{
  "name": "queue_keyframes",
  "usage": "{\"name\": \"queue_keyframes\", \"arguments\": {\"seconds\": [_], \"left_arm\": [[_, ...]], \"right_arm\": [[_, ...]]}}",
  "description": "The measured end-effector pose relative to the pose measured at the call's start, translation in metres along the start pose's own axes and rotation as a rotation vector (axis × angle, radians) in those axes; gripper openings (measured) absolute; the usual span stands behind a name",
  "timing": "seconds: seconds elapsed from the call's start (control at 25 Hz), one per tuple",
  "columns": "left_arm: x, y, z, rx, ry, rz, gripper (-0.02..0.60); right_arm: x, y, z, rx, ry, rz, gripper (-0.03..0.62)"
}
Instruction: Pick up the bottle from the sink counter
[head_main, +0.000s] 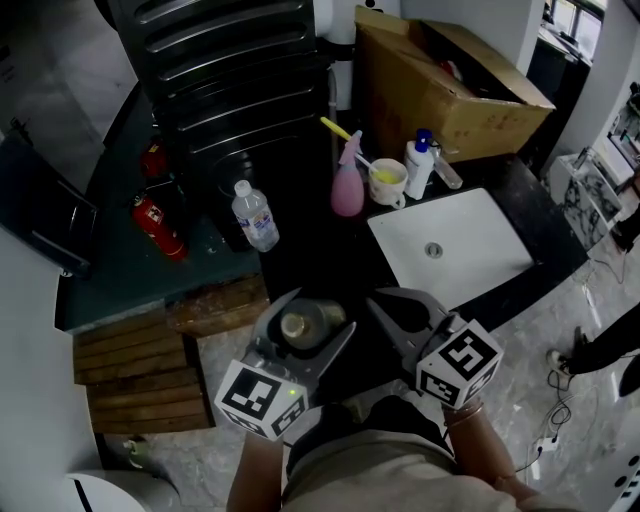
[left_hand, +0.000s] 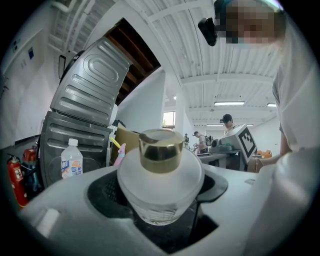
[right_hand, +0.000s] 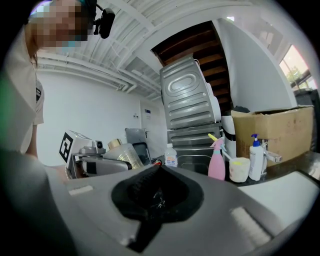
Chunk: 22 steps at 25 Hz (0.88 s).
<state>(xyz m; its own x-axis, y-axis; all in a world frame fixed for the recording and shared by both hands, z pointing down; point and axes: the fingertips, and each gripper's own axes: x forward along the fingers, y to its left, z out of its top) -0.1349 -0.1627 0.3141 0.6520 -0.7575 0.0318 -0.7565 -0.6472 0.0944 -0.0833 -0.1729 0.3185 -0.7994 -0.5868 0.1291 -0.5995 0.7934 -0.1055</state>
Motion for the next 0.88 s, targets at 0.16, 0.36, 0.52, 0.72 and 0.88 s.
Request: {"name": "queue_keyframes", "arguments": {"seconds": [0.16, 0.36, 0.52, 0.72, 0.88], "left_arm": [[-0.002, 0.002, 0.0, -0.009, -0.002, 0.011, 0.345], [-0.001, 0.002, 0.001, -0.022, 0.006, 0.01, 0.345], [-0.001, -0.001, -0.001, -0.017, 0.005, 0.004, 0.345], [0.0, -0.003, -0.003, -0.023, 0.009, 0.011, 0.345], [0.0, -0.006, -0.004, -0.017, 0.011, 0.006, 0.345]], "right_arm": [[0.0, 0.003, -0.001, -0.012, 0.005, 0.011, 0.003], [0.001, 0.005, -0.001, -0.011, 0.009, 0.021, 0.003], [-0.002, 0.007, -0.002, -0.018, 0.011, 0.023, 0.003], [-0.005, 0.009, -0.005, -0.019, 0.014, 0.024, 0.003], [-0.007, 0.012, -0.004, -0.033, 0.019, 0.034, 0.003]]}}
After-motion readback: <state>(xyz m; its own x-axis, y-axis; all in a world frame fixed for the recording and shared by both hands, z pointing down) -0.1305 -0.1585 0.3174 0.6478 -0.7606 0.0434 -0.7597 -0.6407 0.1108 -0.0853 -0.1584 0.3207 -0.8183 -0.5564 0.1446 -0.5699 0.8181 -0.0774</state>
